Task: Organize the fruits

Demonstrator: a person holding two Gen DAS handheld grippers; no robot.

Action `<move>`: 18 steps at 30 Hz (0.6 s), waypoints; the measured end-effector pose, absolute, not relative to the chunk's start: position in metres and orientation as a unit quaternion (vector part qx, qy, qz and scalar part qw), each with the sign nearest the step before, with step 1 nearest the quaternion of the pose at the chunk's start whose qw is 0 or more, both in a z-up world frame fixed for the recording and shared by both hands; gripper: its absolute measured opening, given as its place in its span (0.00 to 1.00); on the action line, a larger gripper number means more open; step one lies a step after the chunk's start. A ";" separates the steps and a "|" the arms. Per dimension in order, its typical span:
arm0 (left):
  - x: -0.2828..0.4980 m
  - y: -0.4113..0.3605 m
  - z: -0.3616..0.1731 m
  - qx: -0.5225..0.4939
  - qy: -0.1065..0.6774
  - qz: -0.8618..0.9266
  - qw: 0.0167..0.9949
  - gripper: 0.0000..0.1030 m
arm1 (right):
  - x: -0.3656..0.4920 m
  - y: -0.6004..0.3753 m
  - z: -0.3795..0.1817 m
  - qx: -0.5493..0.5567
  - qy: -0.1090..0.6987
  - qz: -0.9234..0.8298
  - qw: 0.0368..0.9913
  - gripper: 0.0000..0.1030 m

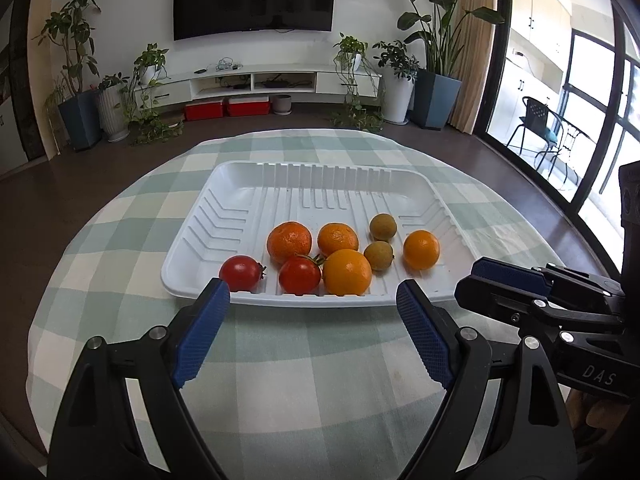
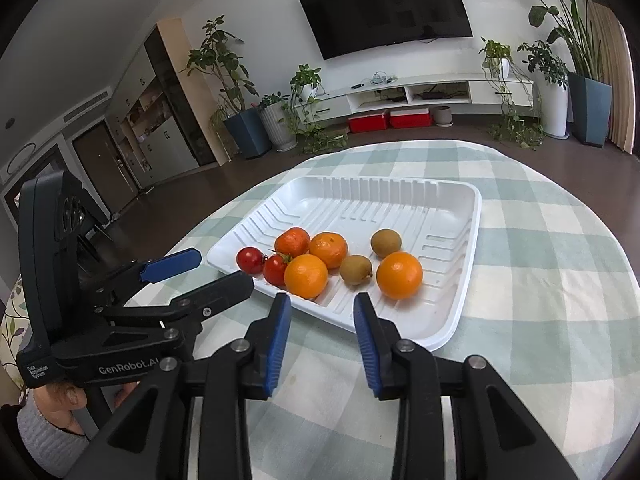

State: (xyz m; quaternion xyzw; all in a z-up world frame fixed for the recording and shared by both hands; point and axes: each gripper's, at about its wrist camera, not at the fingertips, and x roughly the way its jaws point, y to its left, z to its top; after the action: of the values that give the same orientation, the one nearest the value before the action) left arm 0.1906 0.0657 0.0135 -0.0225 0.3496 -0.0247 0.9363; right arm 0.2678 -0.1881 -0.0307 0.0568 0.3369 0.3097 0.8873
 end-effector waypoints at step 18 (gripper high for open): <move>0.139 0.022 0.023 0.030 0.336 -0.005 0.941 0.87 | 0.229 -0.214 -0.026 0.083 0.317 0.301 0.895 0.39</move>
State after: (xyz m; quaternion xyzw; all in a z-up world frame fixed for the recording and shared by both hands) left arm 0.1391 0.0222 0.0232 0.0299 0.3362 -0.0054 0.9413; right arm 0.2292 -0.2142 -0.0265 0.0831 0.3175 0.3012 0.8953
